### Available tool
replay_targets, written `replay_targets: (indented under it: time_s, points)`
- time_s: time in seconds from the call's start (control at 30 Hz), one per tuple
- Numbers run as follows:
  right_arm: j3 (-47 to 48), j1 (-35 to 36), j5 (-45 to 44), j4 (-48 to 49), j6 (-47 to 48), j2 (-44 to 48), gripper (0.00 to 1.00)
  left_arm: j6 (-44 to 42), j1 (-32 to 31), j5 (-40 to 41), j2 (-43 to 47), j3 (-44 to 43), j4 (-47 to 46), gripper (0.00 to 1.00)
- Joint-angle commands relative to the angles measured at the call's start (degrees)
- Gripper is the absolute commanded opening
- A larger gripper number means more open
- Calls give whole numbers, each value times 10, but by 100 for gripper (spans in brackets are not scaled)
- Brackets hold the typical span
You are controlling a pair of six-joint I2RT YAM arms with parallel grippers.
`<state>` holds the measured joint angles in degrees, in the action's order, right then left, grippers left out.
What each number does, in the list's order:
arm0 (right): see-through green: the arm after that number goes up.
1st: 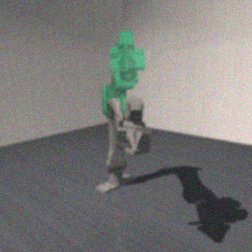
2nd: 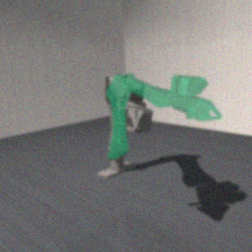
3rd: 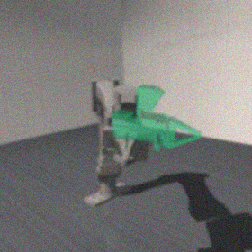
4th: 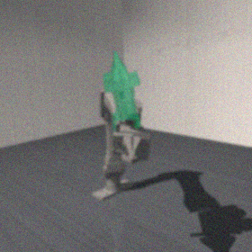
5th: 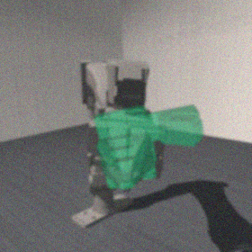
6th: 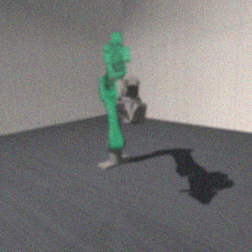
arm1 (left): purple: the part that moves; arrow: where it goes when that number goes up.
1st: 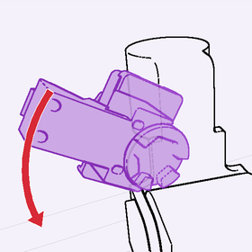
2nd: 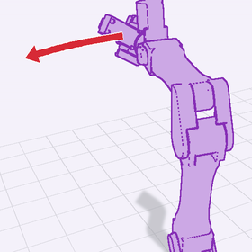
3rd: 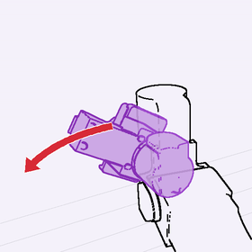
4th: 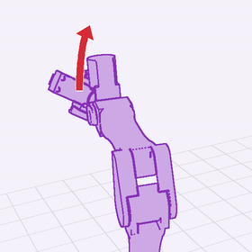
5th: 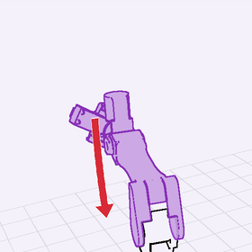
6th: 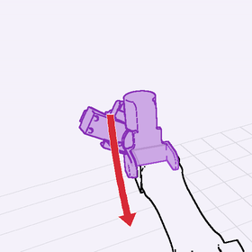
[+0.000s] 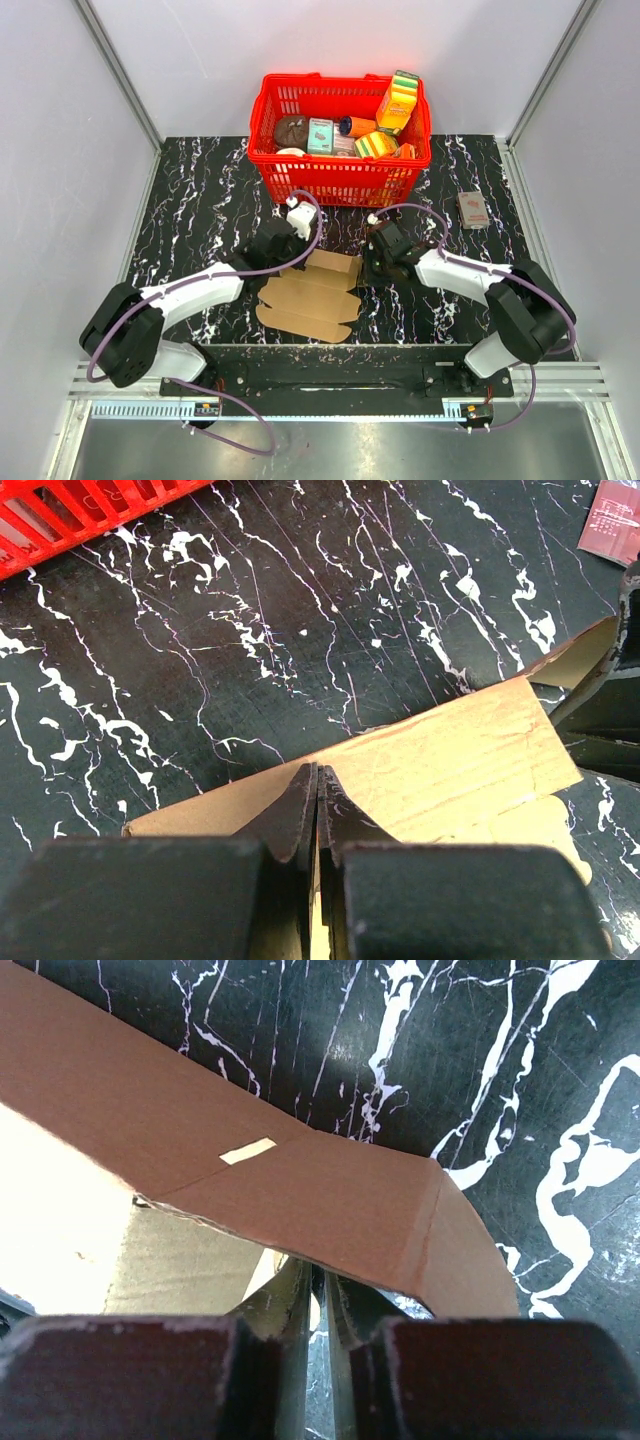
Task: Fold the paper box
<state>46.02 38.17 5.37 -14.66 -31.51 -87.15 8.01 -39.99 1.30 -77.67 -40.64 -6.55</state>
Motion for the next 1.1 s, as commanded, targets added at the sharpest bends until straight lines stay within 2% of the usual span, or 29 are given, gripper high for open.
replay_targets:
  time_s: [0.0, 0.53, 1.07]
  points:
    - [-6, 6, -20, 47, -18, -7, 15, -1, 3, -6, 23, 5, 1, 0]
    - [-41, 6, 76, 190, -58, -34, 15, -7, 3, -9, 38, 10, 22, 0]
    - [-30, 5, 91, 208, -61, -83, 15, 8, 3, -26, 58, 44, 18, 0]
